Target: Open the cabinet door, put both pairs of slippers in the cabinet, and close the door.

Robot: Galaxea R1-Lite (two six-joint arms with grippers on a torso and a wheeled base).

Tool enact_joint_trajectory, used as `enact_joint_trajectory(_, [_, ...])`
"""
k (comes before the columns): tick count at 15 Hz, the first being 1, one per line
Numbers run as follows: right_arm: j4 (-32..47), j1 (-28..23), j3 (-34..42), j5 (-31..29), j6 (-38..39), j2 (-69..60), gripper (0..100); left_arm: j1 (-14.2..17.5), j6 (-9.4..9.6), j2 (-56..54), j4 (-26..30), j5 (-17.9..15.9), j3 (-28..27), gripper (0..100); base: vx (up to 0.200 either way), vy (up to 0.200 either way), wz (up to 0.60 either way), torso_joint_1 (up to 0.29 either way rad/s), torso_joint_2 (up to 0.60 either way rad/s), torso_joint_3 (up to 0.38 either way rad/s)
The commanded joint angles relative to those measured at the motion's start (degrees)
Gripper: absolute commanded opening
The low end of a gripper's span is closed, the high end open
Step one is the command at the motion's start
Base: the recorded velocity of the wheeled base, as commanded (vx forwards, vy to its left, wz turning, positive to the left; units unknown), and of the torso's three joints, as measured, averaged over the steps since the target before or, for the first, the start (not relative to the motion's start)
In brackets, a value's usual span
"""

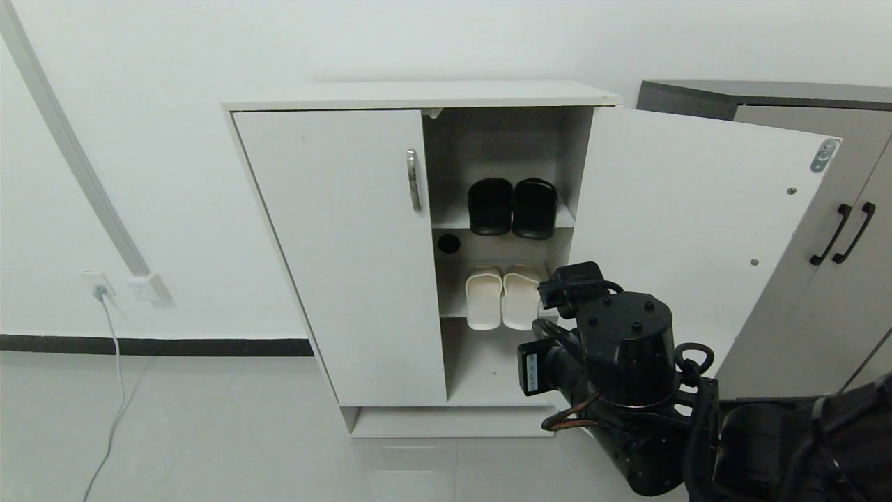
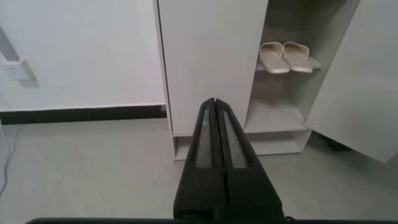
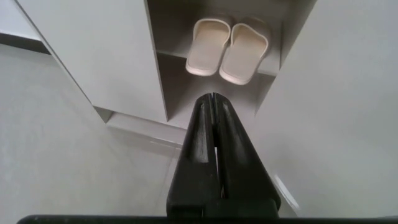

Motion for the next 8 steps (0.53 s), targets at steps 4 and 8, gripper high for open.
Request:
enact_joint_trajectory(4, [-0.57,-0.15,0.01,-0.01,0.1,0.36,0,-0.06,0.0,-0.01,0.0,0.03,0.02,0,0.0,0.0,0.0,0.0,0.0,0.0])
enact_joint_trajectory(8, [-0.48,-0.24,-0.08,-0.01,-0.08,0.8,0,-0.06,0.0,-0.01,0.0,-0.06,0.02,0,0.0,0.0,0.0,-0.001,-0.02,-0.031])
